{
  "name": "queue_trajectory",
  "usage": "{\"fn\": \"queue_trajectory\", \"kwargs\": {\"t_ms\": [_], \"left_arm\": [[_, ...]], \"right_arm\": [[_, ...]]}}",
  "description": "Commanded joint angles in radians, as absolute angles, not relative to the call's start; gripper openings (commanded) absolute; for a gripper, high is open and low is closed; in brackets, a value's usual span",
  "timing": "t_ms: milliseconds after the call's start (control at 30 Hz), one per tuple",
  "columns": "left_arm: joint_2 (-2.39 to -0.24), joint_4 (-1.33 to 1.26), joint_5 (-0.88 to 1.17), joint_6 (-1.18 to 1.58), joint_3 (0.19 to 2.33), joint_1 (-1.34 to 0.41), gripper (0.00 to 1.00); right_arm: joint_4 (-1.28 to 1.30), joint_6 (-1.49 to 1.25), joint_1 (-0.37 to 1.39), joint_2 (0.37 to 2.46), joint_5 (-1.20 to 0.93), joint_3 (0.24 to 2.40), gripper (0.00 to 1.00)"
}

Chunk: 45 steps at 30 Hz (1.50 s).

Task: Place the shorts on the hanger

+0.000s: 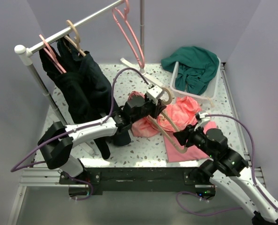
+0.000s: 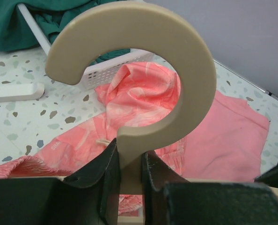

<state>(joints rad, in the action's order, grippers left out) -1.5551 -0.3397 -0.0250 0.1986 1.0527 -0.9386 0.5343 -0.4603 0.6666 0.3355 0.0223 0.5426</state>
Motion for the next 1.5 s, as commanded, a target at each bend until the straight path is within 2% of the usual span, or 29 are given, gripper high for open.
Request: {"fn": "queue_trajectory", "kwargs": {"t_ms": [0, 67, 200, 400, 467, 767, 1000, 1300, 1467], "left_arm": [[-1.494, -0.423, -0.101, 0.163, 1.013, -0.939, 0.00], [-1.488, -0.431, -0.095, 0.160, 0.999, -0.939, 0.00], [-1.467, -0.460, -0.087, 0.155, 0.963, -0.940, 0.00], [-1.428, -0.500, -0.060, 0.147, 0.917, -0.942, 0.00], [-1.419, -0.500, -0.055, 0.143, 0.910, -0.942, 0.00], [-1.370, -0.495, -0.060, 0.120, 0.884, -0.940, 0.00], [-1.362, -0.514, -0.061, 0.124, 0.877, -0.940, 0.00], [-1.361, -0.517, -0.066, 0.127, 0.877, -0.942, 0.00], [-1.362, -0.520, -0.072, 0.124, 0.877, -0.942, 0.00]], "right_arm": [[0.575, -0.511, 0.664, 0.333, 0.199, 0.635, 0.53], [0.577, -0.511, 0.664, 0.345, 0.230, 0.649, 0.59], [0.604, -0.546, 0.664, 0.464, 0.345, 0.701, 0.63], [0.588, -0.557, 0.644, 0.858, 0.398, 0.755, 0.62], [0.539, -0.555, 0.629, 0.893, 0.364, 0.736, 0.61], [0.434, -0.597, 0.548, 0.854, 0.302, 0.548, 0.63], [0.177, -0.634, 0.548, 0.865, 0.247, 0.402, 0.64], [0.063, -0.716, 0.548, 0.859, 0.236, 0.379, 0.64], [0.057, -0.738, 0.548, 0.936, 0.281, 0.386, 0.63]]}}
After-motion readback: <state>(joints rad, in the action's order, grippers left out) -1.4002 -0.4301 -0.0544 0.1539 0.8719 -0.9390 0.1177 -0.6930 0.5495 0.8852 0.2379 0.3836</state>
